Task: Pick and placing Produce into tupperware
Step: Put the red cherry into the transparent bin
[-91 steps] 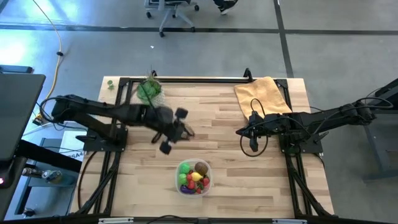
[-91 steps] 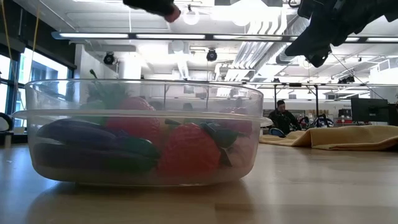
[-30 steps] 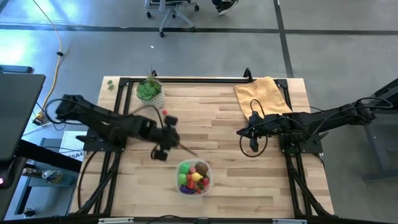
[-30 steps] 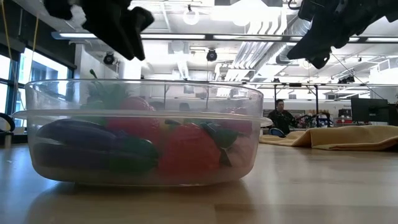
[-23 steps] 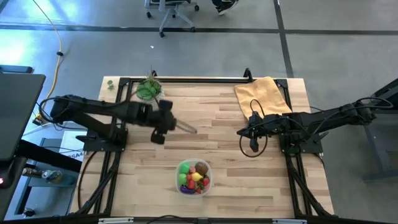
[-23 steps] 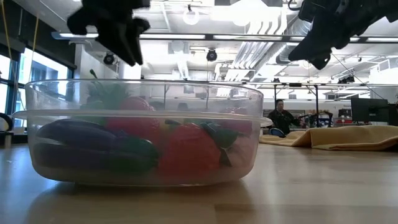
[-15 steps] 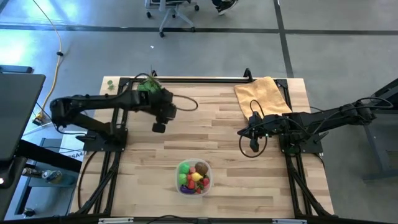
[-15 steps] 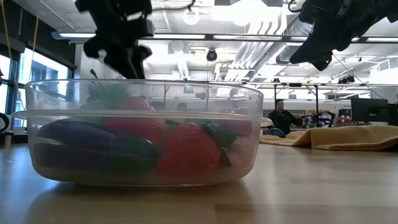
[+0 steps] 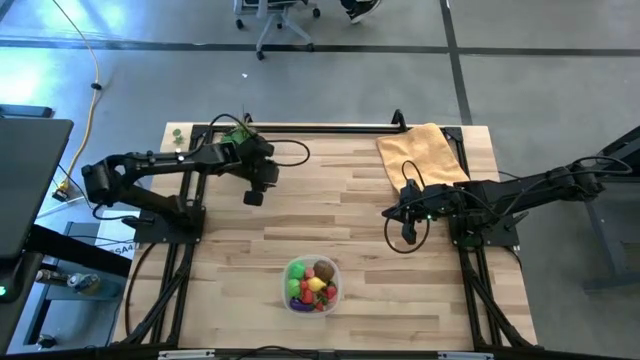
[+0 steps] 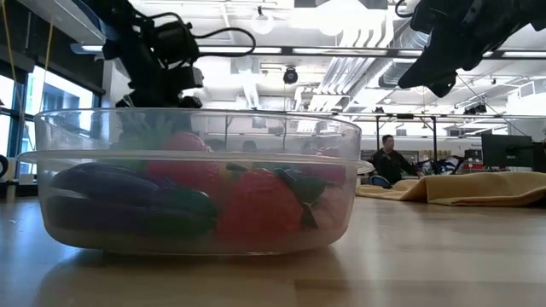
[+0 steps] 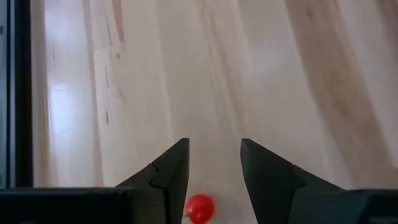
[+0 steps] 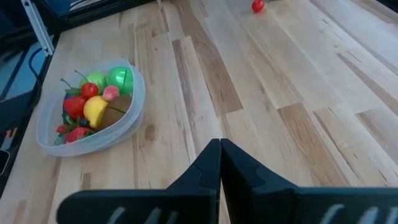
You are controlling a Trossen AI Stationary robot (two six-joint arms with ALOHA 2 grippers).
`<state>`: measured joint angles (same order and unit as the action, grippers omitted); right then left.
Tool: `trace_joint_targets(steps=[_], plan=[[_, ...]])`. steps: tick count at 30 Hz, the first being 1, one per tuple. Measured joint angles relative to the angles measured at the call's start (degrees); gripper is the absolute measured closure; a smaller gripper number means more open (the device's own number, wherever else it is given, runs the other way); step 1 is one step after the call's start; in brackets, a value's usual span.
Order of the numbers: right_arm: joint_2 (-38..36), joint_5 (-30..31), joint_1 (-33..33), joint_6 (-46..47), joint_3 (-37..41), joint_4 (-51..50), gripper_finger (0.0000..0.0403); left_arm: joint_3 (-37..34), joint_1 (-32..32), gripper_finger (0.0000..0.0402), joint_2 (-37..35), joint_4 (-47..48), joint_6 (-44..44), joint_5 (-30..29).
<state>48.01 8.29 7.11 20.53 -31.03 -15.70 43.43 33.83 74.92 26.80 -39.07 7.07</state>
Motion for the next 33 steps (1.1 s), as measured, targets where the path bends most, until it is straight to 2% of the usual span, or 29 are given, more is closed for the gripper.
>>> trace_joint_targets(steps=[10, 18, 24, 33], plan=[[0.00, -0.22, 0.00, 0.00, 0.00, 0.02, 0.0402, 0.53, 1.04, 0.0268, 6.01, 0.77, -9.95, -2.06], [0.00, -0.17, 0.00, 0.00, 0.00, 0.04, 0.0402, 7.95, 1.05, 0.0268, 10.82, 9.79, -19.00, -8.69], [0.01, -0.17, -0.02, 0.00, 0.00, 0.04, 0.0402, 13.90, 1.05, 0.0268, 16.23, 17.27, -23.55, -10.38], [0.00, -0.14, -0.01, 0.00, 0.00, 0.04, 0.0402, 15.70, 1.05, 0.0268, 18.39, 19.30, -26.64, -12.16]])
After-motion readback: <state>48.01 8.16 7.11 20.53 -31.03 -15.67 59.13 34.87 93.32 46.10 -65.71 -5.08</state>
